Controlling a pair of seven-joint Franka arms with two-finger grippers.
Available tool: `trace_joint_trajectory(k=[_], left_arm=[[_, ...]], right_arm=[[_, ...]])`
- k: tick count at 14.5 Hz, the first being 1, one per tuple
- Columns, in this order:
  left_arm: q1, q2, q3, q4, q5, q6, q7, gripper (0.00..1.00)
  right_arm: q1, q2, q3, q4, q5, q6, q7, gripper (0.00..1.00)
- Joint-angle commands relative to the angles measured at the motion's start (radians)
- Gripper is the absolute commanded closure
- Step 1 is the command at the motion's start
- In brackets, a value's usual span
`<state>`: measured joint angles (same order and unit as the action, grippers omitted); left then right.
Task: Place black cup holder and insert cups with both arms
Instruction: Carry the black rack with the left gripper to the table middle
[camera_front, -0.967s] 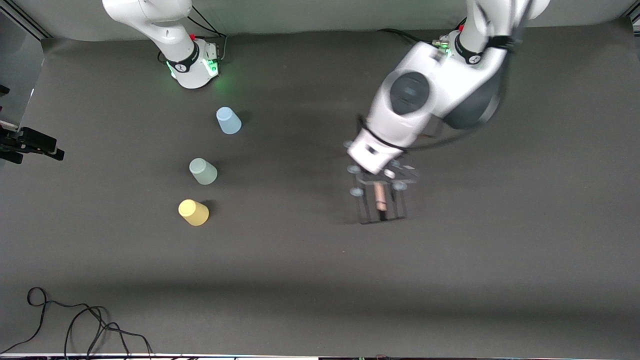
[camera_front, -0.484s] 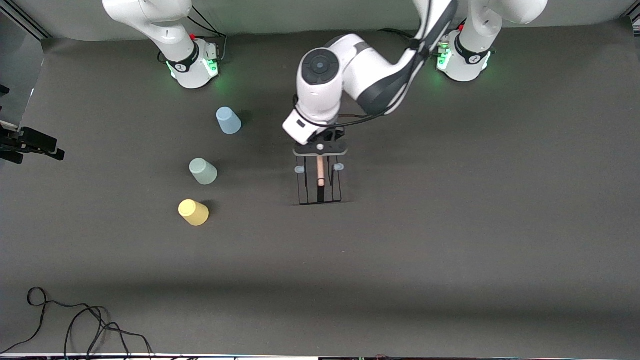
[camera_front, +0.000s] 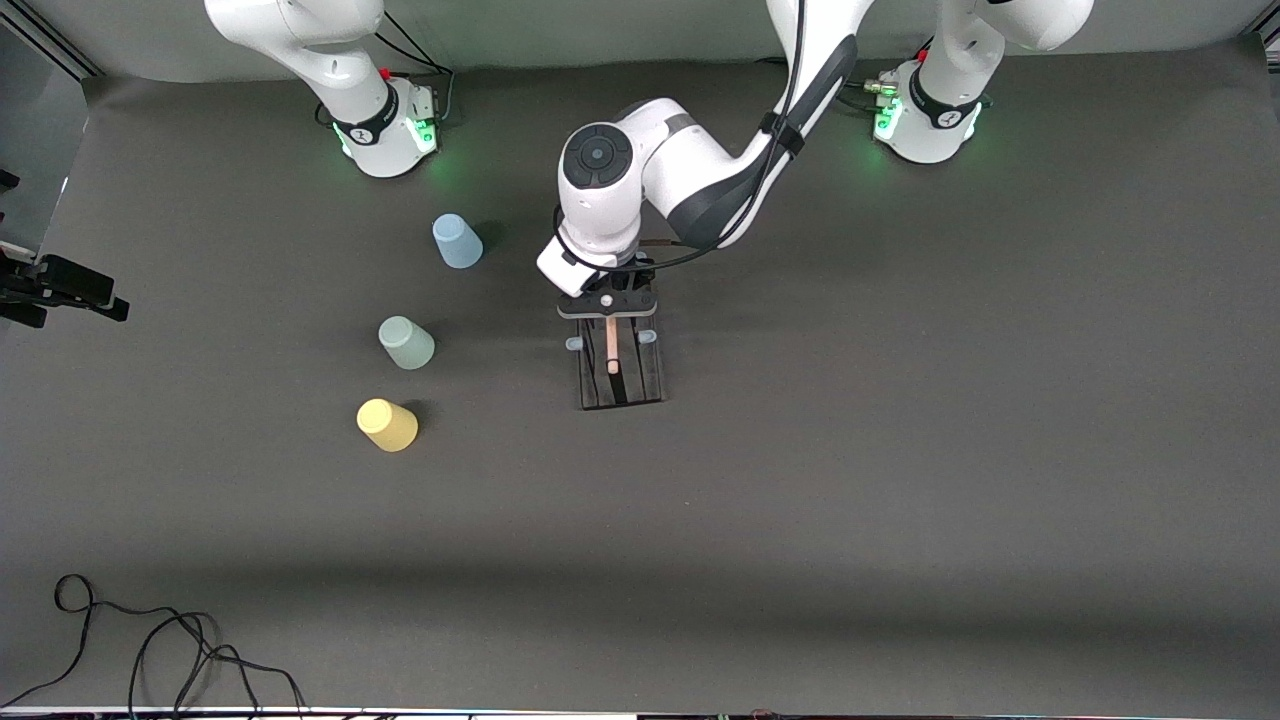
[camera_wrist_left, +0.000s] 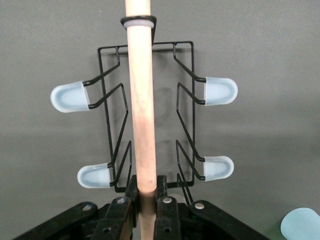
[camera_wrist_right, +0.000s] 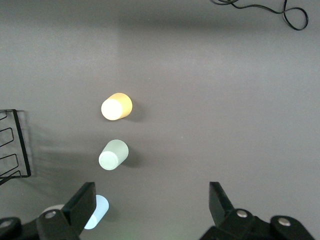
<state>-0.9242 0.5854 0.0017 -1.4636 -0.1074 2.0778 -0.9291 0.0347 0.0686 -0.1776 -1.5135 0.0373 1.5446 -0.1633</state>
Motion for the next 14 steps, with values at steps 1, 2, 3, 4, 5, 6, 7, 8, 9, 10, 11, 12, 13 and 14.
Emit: trace_joint_trajectory(k=[1,2,3,4,5,6,7,8,9,10,11,12,13,14], left_arm=[[-0.022,0.005,0.018,0.026,-0.003,-0.008,-0.016,0.94],[-0.021,0.01,0.018,0.026,-0.002,-0.007,-0.001,0.41],[-0.021,0.01,0.018,0.026,0.015,0.005,0.003,0.0],[-0.021,0.007,0.018,0.026,0.026,0.019,0.001,0.0],[-0.019,0.001,0.018,0.028,0.025,0.019,0.001,0.0],[-0.015,-0.002,0.018,0.031,0.021,0.018,0.0,0.0],[-0.009,-0.018,0.021,0.04,0.024,0.015,-0.002,0.0],[0.005,-0.057,0.029,0.048,0.026,-0.002,-0.001,0.0],[0.054,-0.105,0.027,0.043,0.028,-0.019,0.004,0.0],[0.097,-0.145,0.023,0.045,0.028,-0.065,0.024,0.0],[0.125,-0.183,0.026,0.046,0.023,-0.12,0.07,0.0],[0.161,-0.218,0.027,0.043,0.023,-0.184,0.122,0.0],[0.195,-0.248,0.029,0.039,0.029,-0.261,0.16,0.0],[0.238,-0.272,0.032,0.037,0.044,-0.325,0.203,0.0]], right_arm=[[0.002,0.008,-0.003,0.018,0.001,-0.018,-0.012,0.0],[0.002,0.008,-0.003,0.018,0.003,-0.018,-0.012,0.0],[0.002,0.008,-0.003,0.019,0.001,-0.018,-0.012,0.0],[0.004,0.008,-0.003,0.018,0.001,-0.018,-0.012,0.0],[0.002,0.008,-0.003,0.018,0.003,-0.02,-0.01,0.0],[0.002,0.008,-0.003,0.018,0.001,-0.02,-0.013,0.0],[0.001,0.008,-0.003,0.018,0.003,-0.02,-0.013,0.0],[0.001,0.008,-0.003,0.018,0.003,-0.02,-0.013,0.0],[0.002,0.008,-0.003,0.018,0.001,-0.02,-0.012,0.0],[0.002,0.008,-0.003,0.016,0.001,-0.02,-0.012,0.0],[0.002,0.008,-0.003,0.013,0.001,-0.02,-0.013,0.0],[0.005,0.007,-0.003,0.003,0.003,-0.02,-0.007,0.0],[0.01,0.003,-0.002,-0.004,0.003,-0.018,-0.002,0.0],[0.02,0.002,-0.002,-0.007,0.003,-0.017,0.001,0.0]])
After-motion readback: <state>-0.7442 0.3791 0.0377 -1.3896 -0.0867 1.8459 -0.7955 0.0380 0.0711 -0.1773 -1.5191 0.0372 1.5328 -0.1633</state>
